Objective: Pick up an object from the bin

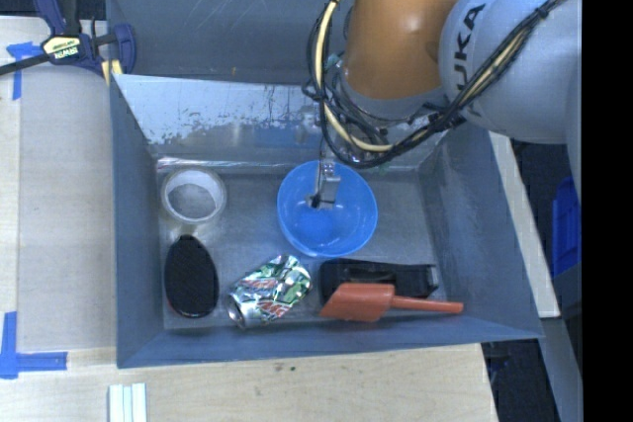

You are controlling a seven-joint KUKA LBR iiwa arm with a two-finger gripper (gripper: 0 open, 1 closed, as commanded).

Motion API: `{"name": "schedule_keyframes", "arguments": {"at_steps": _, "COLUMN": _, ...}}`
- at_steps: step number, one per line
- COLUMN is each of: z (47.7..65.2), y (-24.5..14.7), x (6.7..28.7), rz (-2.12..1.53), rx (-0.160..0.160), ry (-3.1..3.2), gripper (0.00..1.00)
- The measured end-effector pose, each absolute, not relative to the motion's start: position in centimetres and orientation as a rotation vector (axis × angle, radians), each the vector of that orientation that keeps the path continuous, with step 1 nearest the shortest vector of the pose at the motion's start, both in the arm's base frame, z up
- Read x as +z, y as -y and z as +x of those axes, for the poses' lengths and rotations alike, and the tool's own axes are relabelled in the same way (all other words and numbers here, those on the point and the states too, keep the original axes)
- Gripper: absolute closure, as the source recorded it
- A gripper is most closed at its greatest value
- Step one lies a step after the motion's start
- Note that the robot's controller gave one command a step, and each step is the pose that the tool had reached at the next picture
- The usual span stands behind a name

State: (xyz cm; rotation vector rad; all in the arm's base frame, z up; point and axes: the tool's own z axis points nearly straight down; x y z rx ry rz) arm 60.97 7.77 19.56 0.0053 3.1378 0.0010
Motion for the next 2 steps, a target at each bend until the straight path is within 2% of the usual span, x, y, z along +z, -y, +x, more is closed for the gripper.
{"name": "schedule_keyframes", "arguments": {"at_steps": 2, "z": 60.5, "y": -7.47, "x": 19.73, "rz": -0.035, "rx": 0.001, "ry": -3.139, "gripper": 0.0}}
